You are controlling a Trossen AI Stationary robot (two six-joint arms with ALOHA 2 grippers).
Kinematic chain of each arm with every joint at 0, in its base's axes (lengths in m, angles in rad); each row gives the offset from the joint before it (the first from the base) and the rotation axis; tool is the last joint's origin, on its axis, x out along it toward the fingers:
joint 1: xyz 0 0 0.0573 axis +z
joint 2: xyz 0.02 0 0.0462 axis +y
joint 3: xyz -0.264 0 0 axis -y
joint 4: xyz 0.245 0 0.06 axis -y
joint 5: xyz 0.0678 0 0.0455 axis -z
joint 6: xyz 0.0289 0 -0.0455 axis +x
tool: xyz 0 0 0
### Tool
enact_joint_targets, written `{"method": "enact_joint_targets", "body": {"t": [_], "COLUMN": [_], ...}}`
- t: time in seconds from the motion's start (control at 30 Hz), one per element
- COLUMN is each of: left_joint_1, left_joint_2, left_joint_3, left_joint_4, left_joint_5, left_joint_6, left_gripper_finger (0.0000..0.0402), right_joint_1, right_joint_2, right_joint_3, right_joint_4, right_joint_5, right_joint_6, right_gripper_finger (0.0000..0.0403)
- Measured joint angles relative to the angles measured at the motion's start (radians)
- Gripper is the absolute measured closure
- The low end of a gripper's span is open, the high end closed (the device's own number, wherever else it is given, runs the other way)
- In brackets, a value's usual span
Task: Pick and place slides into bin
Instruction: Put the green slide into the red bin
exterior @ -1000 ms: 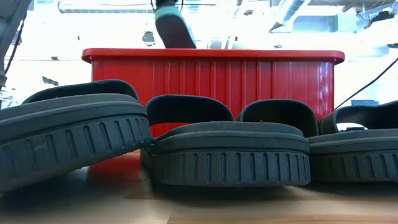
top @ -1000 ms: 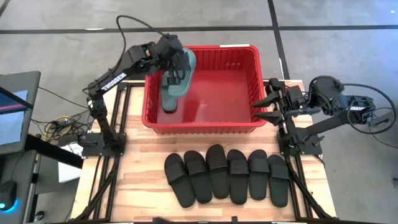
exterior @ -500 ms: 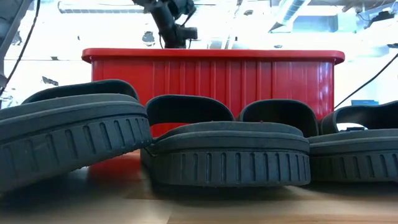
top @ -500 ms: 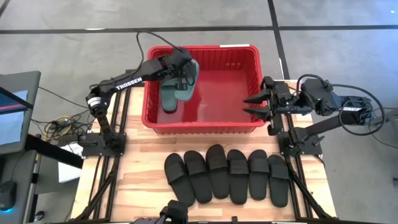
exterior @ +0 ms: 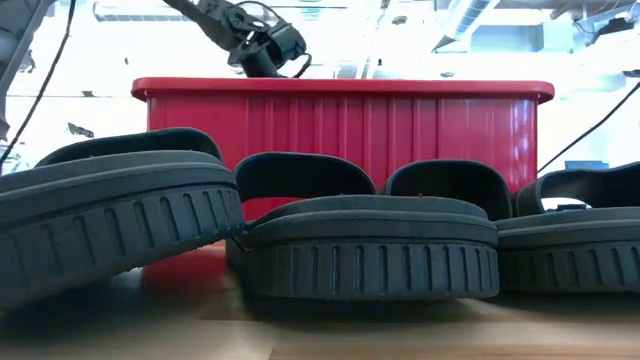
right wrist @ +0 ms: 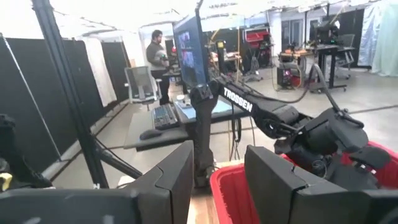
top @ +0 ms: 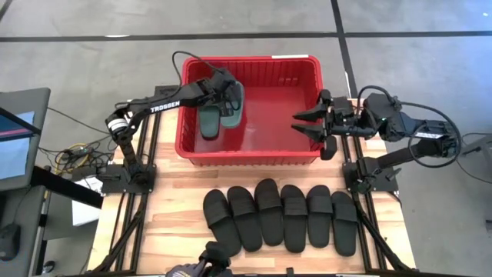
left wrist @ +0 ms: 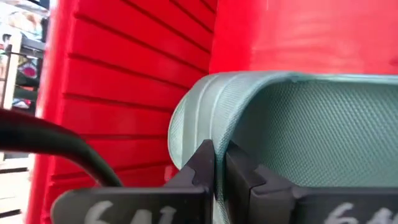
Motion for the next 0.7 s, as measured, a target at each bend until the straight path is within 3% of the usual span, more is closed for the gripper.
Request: {"method": "enact_joint_targets", "body": {"t": [0.27,0.7], "left_joint_1": [0.006,0.009], "left_joint_2": [0.100,0.196], "left_joint_3": [-0.006,-0.006], "left_joint_4": [0.040,0.070], "left_joint_5": [0.012,-0.082], "left_joint_6": [0.034,0.051], "left_gripper_finger": [0.0401,0.0401], "right_joint_1": [-0.015,-0.024], "right_joint_2": [0.004,0.001], "right_joint_3": [0.000,0.000], "right_joint_4": [0.016,0.009], "right_joint_5": [-0.002,-0.001], "right_joint_6": [0.000,0.008], "right_gripper_finger": [0.0271,0.0271]}}
